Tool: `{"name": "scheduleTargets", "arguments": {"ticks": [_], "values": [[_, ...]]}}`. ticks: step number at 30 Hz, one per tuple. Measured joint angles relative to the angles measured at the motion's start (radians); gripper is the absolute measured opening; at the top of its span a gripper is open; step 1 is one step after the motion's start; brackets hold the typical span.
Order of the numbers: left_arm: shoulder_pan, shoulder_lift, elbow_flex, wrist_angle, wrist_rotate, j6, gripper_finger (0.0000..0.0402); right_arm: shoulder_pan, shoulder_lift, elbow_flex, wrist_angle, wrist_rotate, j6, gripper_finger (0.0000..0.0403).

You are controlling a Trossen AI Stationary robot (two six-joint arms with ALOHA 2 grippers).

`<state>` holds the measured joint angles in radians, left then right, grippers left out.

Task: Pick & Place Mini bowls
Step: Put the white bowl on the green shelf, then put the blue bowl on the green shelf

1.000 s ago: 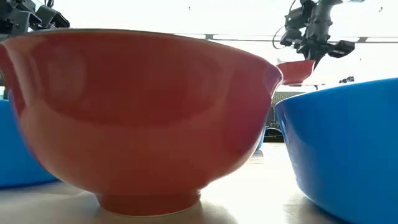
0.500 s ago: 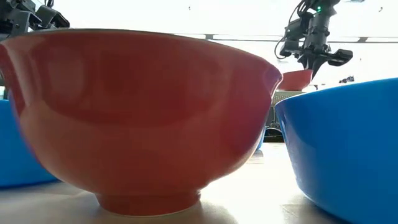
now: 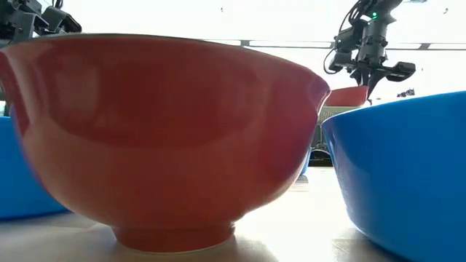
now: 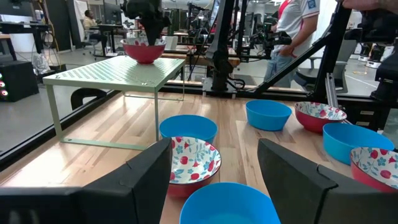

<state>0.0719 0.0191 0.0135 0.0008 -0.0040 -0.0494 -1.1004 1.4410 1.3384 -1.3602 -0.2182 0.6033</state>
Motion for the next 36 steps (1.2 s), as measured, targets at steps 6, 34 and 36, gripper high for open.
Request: {"name": "scheduleTargets", "arguments": {"ticks": [6, 34, 36], "values": [[0.000, 0.000, 0.000, 0.000, 0.000, 0.000, 0.0232, 0.000, 0.000, 0.000, -0.003, 0.024, 0.008, 0.0032], [0.000, 0.000, 0.000, 0.000, 0.000, 0.000, 0.0232, 0.028, -0.151, 0.000, -0.073, 0.100, 0.008, 0.0156], [0.000, 0.000, 0.000, 0.000, 0.000, 0.000, 0.0232, 0.044, -0.169, 0.000, -0.094, 0.099, 0.001, 0.0154]]}}
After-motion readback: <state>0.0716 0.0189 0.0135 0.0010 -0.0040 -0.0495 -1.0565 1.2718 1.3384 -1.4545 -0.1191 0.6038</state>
